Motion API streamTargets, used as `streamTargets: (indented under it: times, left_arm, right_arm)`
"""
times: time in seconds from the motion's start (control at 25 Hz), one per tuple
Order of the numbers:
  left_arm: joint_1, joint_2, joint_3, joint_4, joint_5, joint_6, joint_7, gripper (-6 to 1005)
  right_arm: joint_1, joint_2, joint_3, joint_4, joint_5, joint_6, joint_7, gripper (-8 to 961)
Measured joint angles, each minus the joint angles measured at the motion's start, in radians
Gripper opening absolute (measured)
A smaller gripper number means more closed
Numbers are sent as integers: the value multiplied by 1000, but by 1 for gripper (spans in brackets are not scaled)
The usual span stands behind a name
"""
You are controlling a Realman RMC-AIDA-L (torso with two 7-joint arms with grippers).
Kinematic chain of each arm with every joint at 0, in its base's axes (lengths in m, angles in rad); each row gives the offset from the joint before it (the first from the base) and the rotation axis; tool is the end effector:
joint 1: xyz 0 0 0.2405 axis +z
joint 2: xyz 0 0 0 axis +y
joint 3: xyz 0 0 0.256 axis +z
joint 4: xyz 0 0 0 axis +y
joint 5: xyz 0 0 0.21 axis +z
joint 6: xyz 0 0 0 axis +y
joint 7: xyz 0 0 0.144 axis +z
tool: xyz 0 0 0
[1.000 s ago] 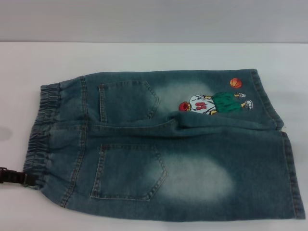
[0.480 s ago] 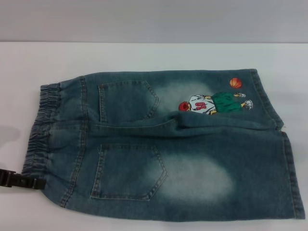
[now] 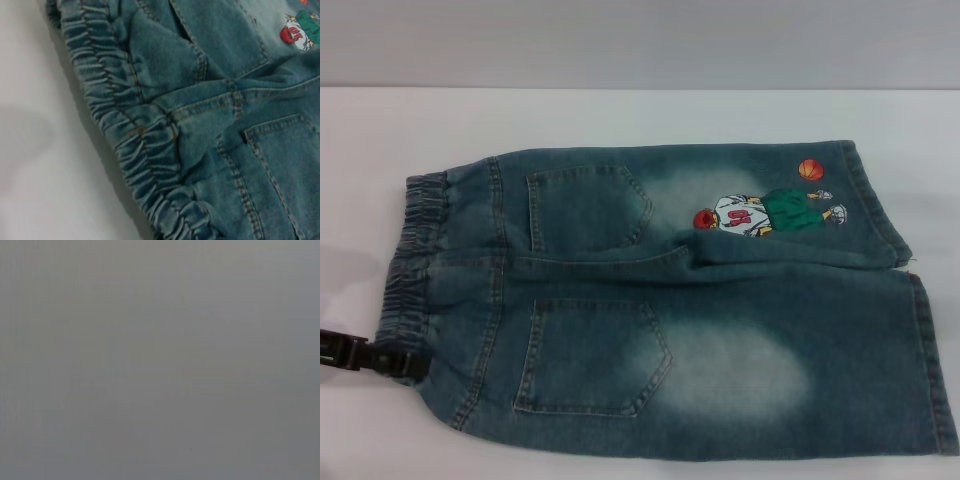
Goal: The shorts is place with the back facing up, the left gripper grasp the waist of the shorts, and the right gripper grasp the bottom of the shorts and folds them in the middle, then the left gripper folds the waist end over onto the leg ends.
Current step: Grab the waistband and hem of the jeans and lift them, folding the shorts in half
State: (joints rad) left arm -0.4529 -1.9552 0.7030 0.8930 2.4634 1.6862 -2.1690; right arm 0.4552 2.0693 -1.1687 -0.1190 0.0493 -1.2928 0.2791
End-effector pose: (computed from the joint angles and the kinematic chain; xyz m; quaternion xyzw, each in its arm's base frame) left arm -0.3352 0.2974 0.0698 -0.8326 -0.5442 0.0006 0.1028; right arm 0.3488 0.3388 0.0704 -0.5452 0.2280 0.3737 0.7149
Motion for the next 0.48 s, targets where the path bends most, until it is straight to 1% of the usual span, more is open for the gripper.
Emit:
streamTargets:
  times: [0.28, 0.48]
  left_arm:
    - [-13, 0, 0, 2, -1, 3, -1, 696]
    - [-13, -4, -7, 16, 5, -5, -8, 690]
  right_arm:
    - [-4, 0, 8, -1, 0, 5, 0, 588]
    - [-5, 0, 13, 1, 0, 5, 0, 588]
